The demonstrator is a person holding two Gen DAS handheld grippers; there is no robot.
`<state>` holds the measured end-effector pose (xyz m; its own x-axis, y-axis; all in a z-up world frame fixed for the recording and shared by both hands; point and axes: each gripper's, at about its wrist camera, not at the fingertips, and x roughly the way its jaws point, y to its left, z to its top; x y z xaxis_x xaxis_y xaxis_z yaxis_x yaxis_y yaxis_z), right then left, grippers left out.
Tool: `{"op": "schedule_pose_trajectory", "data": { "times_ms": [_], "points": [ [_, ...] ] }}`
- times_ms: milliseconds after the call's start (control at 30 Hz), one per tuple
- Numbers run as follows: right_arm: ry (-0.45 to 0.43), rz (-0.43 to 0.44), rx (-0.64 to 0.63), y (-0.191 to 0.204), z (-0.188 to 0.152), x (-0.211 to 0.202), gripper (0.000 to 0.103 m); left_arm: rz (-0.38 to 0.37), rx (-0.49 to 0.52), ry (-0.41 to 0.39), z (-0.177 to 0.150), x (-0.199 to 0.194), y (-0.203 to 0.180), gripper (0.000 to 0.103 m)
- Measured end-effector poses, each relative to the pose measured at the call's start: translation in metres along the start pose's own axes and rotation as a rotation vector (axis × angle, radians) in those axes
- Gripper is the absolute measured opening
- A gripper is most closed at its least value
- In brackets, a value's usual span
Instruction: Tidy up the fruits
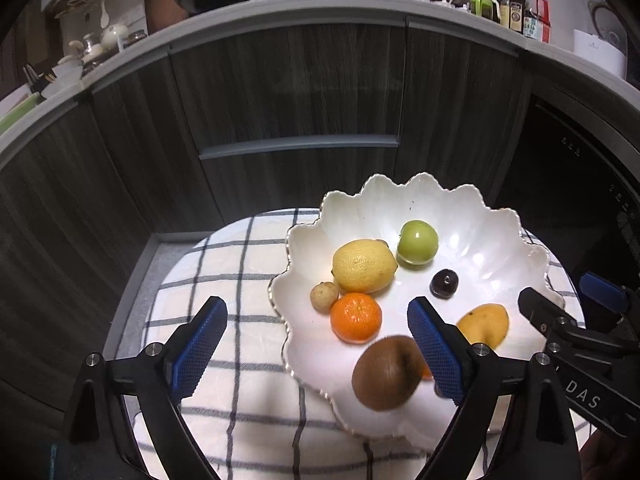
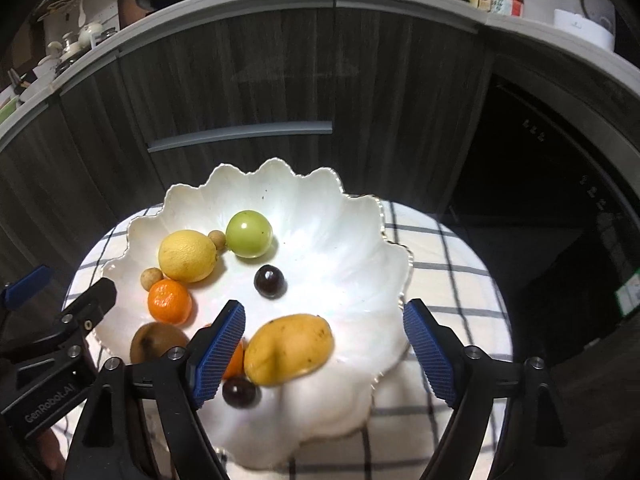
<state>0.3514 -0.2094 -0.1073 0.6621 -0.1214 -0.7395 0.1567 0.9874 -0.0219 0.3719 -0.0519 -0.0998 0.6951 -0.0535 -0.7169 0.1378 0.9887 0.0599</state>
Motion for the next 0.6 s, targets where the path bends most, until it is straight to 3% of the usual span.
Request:
{"op": "schedule_pose_trajectory", "data": {
  "times_ms": [467,600],
  "points": [
    [-0.085,-0.004,0.025,-0.004,-0.023,-0.086,0.084,0.051,-0.014,-0.122,-0.021,-0.102,0.007,0.103],
    [-0.105,0.005,0.039,-0.006,-0.035,-0.107,0.089,0.048,-0.023,-0.142,-0.032,-0.128,0.009,0.103]
  ]
}}
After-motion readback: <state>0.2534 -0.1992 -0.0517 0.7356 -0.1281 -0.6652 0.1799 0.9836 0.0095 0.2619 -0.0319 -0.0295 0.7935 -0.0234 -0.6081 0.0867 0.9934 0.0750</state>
